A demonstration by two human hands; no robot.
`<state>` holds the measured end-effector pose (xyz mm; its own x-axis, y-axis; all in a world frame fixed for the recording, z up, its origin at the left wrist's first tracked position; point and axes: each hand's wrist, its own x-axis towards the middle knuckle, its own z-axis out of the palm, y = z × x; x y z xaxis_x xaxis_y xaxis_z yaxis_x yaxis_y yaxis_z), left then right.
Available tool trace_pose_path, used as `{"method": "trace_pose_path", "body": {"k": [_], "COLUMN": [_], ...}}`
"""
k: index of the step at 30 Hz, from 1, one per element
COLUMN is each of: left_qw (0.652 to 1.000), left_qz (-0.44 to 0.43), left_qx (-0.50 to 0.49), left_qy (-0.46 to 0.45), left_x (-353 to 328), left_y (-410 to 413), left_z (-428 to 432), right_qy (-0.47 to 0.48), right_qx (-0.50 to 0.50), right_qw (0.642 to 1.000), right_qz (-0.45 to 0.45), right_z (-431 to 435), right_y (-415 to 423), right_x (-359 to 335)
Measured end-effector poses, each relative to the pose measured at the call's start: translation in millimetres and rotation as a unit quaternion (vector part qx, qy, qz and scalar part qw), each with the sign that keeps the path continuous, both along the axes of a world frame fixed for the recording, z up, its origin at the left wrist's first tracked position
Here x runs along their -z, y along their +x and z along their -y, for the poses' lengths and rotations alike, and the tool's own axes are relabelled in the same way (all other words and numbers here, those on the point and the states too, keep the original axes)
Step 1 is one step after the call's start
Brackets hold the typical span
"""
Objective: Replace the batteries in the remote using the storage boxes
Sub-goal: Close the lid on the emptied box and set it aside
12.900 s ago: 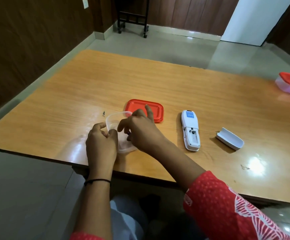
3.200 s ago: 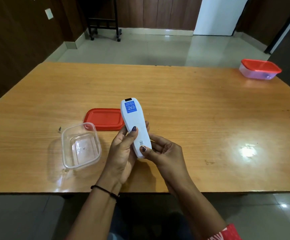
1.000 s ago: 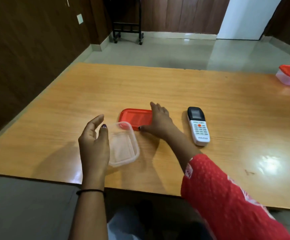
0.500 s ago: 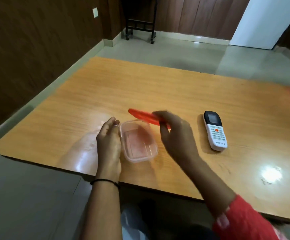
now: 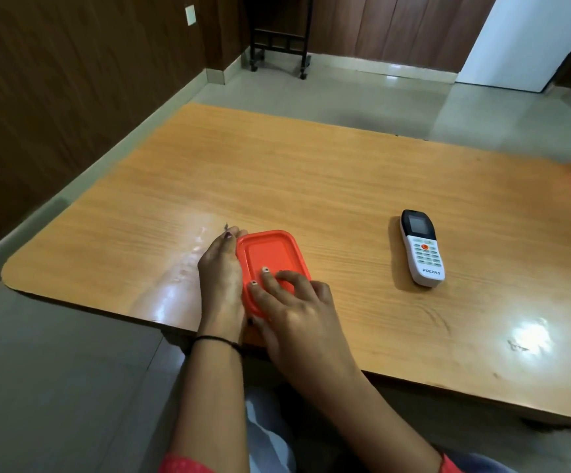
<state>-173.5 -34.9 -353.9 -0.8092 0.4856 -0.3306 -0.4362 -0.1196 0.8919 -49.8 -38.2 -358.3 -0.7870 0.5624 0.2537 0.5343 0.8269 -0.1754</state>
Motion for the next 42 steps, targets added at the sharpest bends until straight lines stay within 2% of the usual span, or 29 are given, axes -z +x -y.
{"method": "trace_pose_path", "body": {"k": [5,7,9,11,14,15,18,20,21,22,24,27,28,29,31,33,35,39,42], "left_qw": [0.997,0.995,0.995,0.995,0.992,0.988,0.972,0.963,0.96,0.958,0.957,0.941,0.929,0.918,0.899,0.887,0.88,0.894,0.904], "left_qz": [-0.061,-0.081,-0.089,-0.093,-0.096,-0.097,-0.142,-0.156,-0.149,-0.136,-0.128,-0.224,-0.256,-0.283,-0.335,-0.375,-0.403,-0.397,-0.39], "left_qx": [0.043,0.042,0.036,0.037,0.052,0.062,0.105,0.142,0.159,0.174,0.2,0.248,0.266,0.279,0.28,0.263,0.243,0.204,0.175], "left_qy": [-0.019,-0.026,-0.024,-0.009,0.067,0.103,0.156,0.169,0.176,0.183,0.168,0.061,0.032,0.01,-0.033,-0.062,-0.064,-0.036,-0.01], "left_x": [2,2,0,-4,-16,-21,-29,-28,-26,-26,-27,-31,-32,-34,-36,-40,-41,-38,-38], "left_y": [5,6,7,11,24,31,59,77,83,87,90,86,85,84,84,90,96,105,116], "left_z": [2,1,2,2,0,-2,-11,-18,-21,-22,-24,-21,-20,-18,-16,-16,-17,-15,-15], "right_qy": [-0.035,-0.091,-0.189,-0.252,-0.237,-0.268,-0.432,-0.464,-0.462,-0.448,-0.369,-0.18,-0.124,-0.082,-0.05,-0.076,-0.122,-0.309,-0.407], "right_qx": [-0.035,-0.048,-0.055,-0.03,0.099,0.137,0.178,0.208,0.226,0.239,0.246,0.212,0.198,0.18,0.151,0.149,0.171,0.242,0.285], "right_qw": [0.999,0.993,0.969,0.932,0.881,0.852,0.72,0.673,0.665,0.666,0.712,0.849,0.883,0.904,0.92,0.914,0.889,0.778,0.724], "right_qz": [-0.006,-0.065,-0.153,-0.258,-0.397,-0.428,-0.513,-0.537,-0.543,-0.547,-0.545,-0.448,-0.407,-0.379,-0.357,-0.37,-0.407,-0.491,-0.478], "right_z": [-3,-3,-3,-6,-16,-20,-33,-40,-44,-46,-55,-70,-74,-77,-77,-75,-71,-76,-79], "right_y": [9,14,20,29,39,42,49,57,61,64,71,83,87,90,92,93,96,102,104], "right_x": [7,8,5,1,-7,-12,-25,-27,-27,-28,-28,-24,-22,-20,-18,-16,-18,-22,-17]}}
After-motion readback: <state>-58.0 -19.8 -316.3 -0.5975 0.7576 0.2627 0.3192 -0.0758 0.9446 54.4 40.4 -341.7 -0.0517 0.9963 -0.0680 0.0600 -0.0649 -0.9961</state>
